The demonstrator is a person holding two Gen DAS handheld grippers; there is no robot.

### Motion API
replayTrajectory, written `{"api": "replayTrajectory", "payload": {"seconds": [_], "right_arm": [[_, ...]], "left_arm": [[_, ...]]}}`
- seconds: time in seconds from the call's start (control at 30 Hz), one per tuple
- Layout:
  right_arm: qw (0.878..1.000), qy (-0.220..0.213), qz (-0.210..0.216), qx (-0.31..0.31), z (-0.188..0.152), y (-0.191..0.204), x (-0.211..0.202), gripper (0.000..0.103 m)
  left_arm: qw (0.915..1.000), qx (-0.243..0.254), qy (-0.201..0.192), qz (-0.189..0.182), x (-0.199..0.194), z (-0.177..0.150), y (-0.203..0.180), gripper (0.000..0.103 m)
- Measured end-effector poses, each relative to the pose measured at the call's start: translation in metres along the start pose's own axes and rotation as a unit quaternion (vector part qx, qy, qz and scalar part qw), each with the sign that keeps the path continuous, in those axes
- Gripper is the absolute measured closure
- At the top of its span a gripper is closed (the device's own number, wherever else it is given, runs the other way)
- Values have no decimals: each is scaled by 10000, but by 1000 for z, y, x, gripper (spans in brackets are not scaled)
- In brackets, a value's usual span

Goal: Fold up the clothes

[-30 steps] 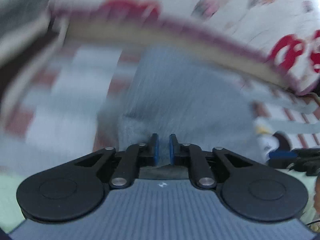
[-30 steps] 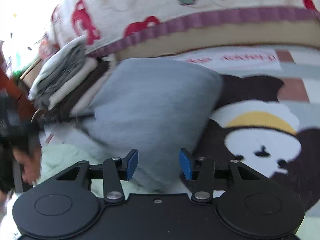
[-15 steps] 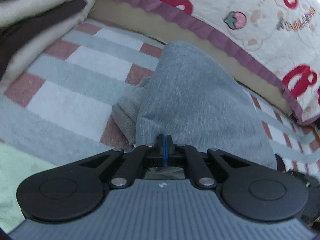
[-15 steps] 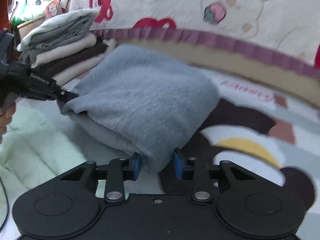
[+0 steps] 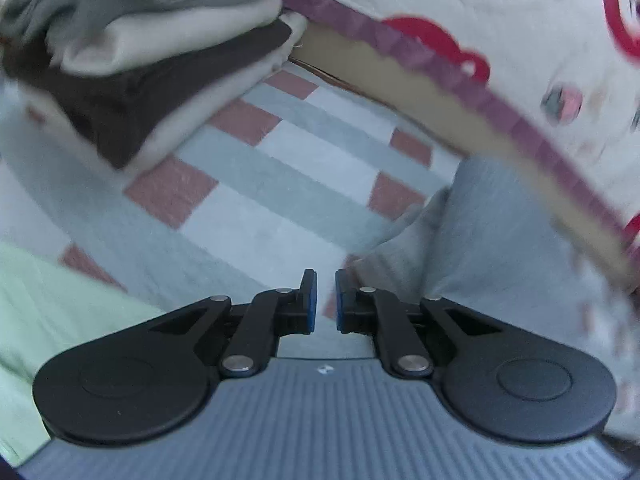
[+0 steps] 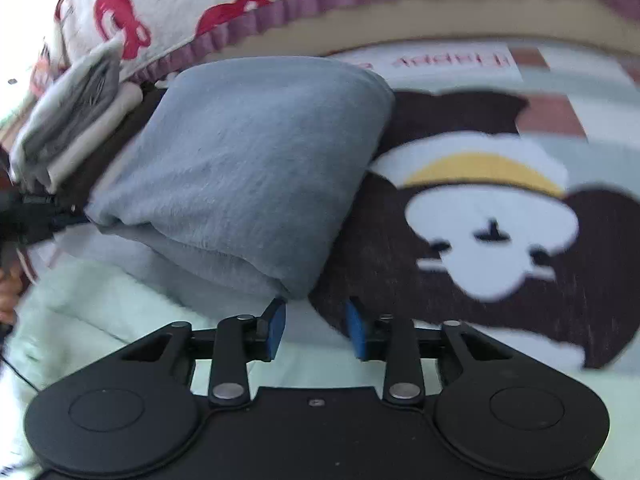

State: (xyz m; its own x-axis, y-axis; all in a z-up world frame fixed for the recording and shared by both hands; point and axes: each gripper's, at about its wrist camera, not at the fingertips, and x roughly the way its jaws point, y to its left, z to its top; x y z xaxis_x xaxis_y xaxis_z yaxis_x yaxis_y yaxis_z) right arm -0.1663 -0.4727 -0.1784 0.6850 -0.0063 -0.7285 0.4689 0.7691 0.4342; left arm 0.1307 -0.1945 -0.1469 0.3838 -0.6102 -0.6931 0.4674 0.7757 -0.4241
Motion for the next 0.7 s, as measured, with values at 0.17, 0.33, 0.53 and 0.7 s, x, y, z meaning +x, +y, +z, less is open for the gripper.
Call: {"api": "replayTrajectory", "payload": {"seconds": [0.17,0.33,0.53,0.7], "right_arm": [[9854,-411,973,1336,15,-37,-22,42],[9546,-377,1666,2439,29,-59,1,33],[9581,-144,1481,2448,36,-54,42,25],[9556,-234,1710,2387,56,-52,70,29]], "left_arm": [[9909,-702,74,-1149,1,-5,-3,60],[9923,-540,376,-1049,26,-18,-14,57],[9943,-506,509,-787,49,-32,-11,42],[9952,-427,402,-782,58,-29,-9,42]]}}
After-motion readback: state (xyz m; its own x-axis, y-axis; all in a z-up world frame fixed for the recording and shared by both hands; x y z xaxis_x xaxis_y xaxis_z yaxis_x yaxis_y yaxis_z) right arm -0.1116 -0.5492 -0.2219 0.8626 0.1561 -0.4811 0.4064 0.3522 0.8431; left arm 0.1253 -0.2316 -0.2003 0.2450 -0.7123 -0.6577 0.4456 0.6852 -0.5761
